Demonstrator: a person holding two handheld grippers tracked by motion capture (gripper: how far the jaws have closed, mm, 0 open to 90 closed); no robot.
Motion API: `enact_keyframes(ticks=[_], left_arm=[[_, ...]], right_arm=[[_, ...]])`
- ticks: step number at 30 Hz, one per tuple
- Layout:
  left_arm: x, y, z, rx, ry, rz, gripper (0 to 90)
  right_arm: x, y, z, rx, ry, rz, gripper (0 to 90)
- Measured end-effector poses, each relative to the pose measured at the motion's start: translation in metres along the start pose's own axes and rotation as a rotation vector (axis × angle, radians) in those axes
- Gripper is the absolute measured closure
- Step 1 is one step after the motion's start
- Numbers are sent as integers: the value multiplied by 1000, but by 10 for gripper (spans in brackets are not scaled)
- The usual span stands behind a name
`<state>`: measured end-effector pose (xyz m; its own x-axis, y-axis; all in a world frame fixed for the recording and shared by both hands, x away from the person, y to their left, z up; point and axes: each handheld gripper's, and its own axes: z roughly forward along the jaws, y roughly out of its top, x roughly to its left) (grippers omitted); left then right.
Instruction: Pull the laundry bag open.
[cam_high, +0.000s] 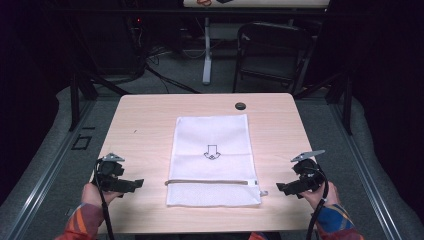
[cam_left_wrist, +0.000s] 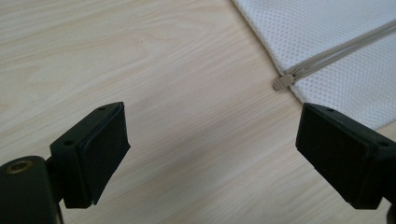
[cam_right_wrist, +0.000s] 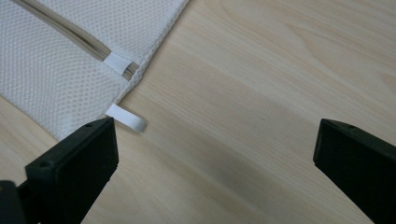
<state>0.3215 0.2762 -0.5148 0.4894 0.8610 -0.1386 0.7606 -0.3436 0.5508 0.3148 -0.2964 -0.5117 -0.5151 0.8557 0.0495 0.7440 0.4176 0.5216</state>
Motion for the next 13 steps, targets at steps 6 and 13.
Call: enact_keyframes(ticks=[6, 13], left_arm=[[6, -1, 7, 20, -11, -14, 88], [5, 1, 16, 61, 1, 14, 79]], right_arm=[[-6, -2, 6, 24, 23, 23, 0], [-19, -6, 17, 57, 38, 49, 0]])
